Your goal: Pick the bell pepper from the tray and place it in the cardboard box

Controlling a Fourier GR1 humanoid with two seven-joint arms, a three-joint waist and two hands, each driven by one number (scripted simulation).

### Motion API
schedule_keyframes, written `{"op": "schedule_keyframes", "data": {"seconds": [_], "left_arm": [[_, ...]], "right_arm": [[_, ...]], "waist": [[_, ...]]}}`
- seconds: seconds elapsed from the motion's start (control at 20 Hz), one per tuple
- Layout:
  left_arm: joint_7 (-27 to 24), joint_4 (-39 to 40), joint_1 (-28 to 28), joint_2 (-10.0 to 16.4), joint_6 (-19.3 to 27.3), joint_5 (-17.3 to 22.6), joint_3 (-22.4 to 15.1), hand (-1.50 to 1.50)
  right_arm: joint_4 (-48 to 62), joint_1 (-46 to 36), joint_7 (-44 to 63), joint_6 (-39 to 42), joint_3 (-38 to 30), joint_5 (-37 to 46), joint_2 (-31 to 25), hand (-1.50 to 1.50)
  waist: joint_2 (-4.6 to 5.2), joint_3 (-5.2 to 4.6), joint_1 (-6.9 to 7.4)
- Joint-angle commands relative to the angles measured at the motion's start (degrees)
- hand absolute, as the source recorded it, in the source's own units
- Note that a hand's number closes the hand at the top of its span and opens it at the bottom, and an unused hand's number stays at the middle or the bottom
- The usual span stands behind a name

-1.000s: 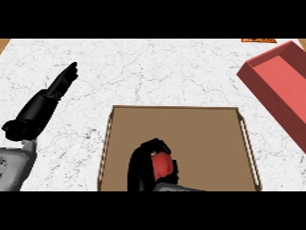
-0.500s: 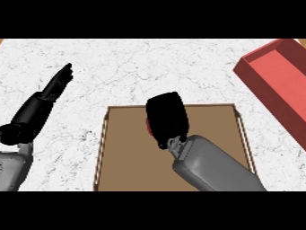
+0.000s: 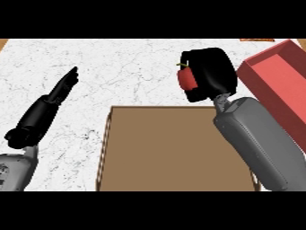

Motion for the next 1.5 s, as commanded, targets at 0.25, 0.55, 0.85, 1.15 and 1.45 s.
{"op": "schedule_keyframes", "data": {"seconds": [0.25, 0.55, 0.85, 1.15, 1.45], "left_arm": [[2.51, -1.06, -0.20, 0.46, -0.42, -0.15, 1.10, 0.00], [1.15, -2.26, 1.41, -0.35, -1.27, -0.12, 1.04, 0.00], [2.21, -3.86, 1.33, -2.24, -0.70, -1.57, 0.24, 0.00], [1.42, -2.91, 2.02, -1.08, -2.57, -0.62, 1.97, 0.00], [2.97, -0.52, -1.47, -3.42, -0.67, -2.74, 1.22, 0.00]], "right_arm": [[-5.29, -3.78, 11.61, -5.43, -16.58, -1.16, -2.05, 1.50], [1.57, -4.80, 10.59, -8.56, -26.04, -0.72, -9.39, 1.50], [10.06, -5.50, 2.47, -7.76, -33.16, -4.19, -17.62, 1.50], [20.92, -4.87, -3.00, 1.77, -34.51, -6.52, -23.62, 1.50], [29.83, -1.16, -10.18, 8.19, -35.46, -9.19, -25.90, 1.50]], "waist": [[-0.54, -0.06, -0.49], [-0.26, -0.07, 0.20], [-0.11, -0.06, 0.31], [-0.04, -0.08, 0.44], [-0.02, -0.05, 0.11]]}}
